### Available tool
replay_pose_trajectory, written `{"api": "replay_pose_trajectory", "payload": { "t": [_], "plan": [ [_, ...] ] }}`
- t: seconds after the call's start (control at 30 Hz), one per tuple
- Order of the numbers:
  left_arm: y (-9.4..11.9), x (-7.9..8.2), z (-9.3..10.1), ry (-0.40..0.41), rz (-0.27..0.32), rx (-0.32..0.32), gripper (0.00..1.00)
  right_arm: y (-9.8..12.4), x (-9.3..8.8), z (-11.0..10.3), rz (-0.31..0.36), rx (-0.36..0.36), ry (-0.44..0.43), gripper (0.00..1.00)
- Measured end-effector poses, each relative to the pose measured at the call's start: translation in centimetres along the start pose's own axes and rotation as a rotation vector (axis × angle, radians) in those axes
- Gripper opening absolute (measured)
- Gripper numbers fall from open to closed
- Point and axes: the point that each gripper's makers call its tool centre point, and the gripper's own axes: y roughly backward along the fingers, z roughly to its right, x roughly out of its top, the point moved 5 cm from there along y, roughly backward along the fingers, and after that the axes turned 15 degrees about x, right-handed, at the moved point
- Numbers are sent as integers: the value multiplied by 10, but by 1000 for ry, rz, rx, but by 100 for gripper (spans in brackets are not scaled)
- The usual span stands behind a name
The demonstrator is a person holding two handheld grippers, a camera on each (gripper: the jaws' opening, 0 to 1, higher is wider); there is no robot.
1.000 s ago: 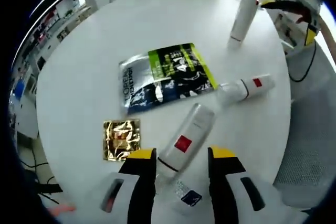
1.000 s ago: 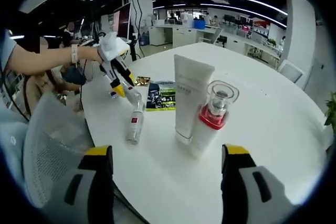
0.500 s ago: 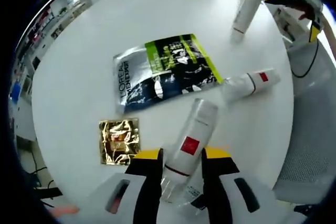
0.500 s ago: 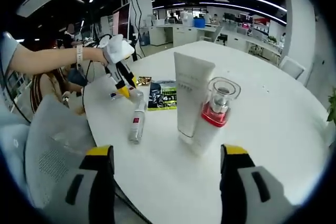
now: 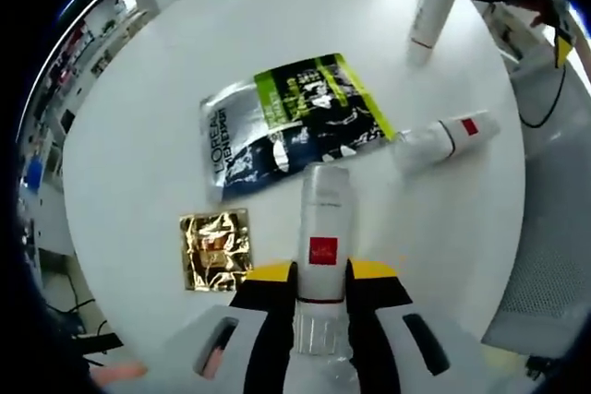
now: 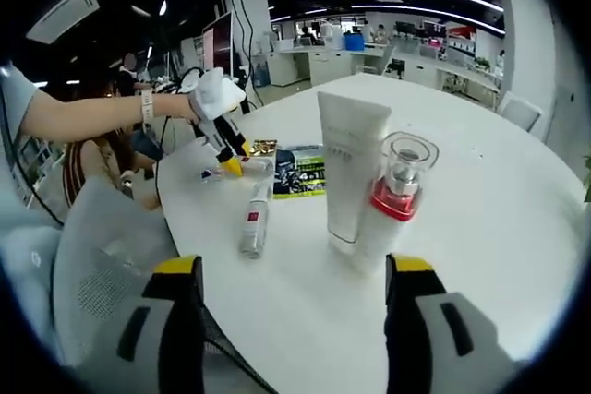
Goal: Arrange the skincare products in the storage area until every visible bottle or jar stands upright without overlapping.
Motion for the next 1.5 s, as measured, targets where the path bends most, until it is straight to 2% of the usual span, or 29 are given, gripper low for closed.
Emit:
{"api": "replay_pose_trajectory", "payload": {
  "t": [0.17,0.23,0.43,0.53,0.63,0.77,0.83,0.9,1.03,1.33,1.5],
  "plan": [
    [5,5,5,-16,2,-5,16,2,0,-5,28,6,-10,76],
    [11,12,10,-19,34,-18,16,1,0,-6,32,13,-13,76],
    [26,35,12,-149,81,24,16,-2,-2,-7,33,22,-18,74],
    [34,47,14,-218,132,89,16,-3,1,-9,41,27,-14,72],
    [43,56,22,-300,151,108,16,-5,2,-13,41,31,-7,70],
    [51,64,32,-367,164,135,16,-7,1,-17,35,39,0,66],
    [46,68,25,-431,175,142,16,-8,1,-18,33,42,6,62],
    [48,72,32,-493,179,166,16,-8,1,-19,33,40,19,57],
    [54,81,46,-528,203,169,16,-10,3,-20,43,48,23,53],
    [64,107,68,-704,268,214,16,-21,7,-25,9,69,83,39],
    [64,114,79,-785,273,213,16,-26,16,-25,-12,71,141,33]
  ]
}}
